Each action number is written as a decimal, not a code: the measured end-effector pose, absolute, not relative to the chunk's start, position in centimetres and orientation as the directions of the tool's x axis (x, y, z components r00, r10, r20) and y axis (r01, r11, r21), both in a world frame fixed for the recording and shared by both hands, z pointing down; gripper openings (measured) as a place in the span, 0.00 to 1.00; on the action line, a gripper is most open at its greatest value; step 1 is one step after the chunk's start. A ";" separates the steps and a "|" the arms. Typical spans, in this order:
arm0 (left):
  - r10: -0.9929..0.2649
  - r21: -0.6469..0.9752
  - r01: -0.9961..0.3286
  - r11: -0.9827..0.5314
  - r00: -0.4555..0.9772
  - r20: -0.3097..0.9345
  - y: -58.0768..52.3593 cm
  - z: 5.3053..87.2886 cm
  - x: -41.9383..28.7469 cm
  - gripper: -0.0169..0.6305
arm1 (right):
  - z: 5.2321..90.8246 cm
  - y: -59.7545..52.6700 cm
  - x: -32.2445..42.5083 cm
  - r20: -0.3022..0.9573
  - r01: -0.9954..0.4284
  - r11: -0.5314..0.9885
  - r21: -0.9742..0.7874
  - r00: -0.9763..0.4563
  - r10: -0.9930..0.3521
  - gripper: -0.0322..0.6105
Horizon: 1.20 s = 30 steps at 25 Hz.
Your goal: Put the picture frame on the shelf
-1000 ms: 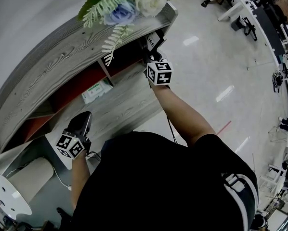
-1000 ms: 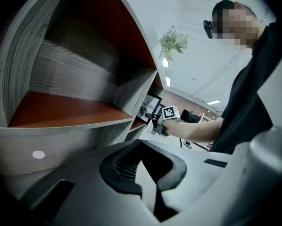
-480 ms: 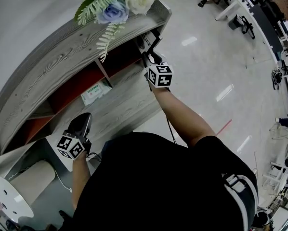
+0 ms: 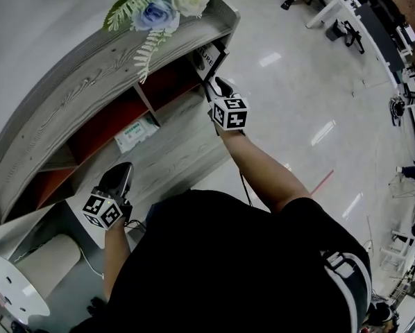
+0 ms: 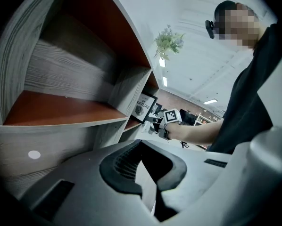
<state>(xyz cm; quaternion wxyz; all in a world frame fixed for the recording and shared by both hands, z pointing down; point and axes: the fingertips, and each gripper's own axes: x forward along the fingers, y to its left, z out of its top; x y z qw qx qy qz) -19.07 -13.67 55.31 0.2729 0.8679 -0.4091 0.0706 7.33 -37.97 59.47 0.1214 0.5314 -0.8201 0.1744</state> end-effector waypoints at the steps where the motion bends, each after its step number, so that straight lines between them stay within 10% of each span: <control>1: -0.671 0.414 -0.749 -0.517 0.655 0.347 -13.6 55.3 -19.0 0.06 | 59.4 -37.7 7.4 0.383 -0.913 0.377 -0.155 -0.408 -0.829 0.27; 30: -0.641 0.383 -0.711 -0.590 0.700 0.314 -11.1 53.8 -16.3 0.06 | 54.2 -30.7 8.8 0.281 -0.878 0.449 -0.168 -0.479 -0.831 0.16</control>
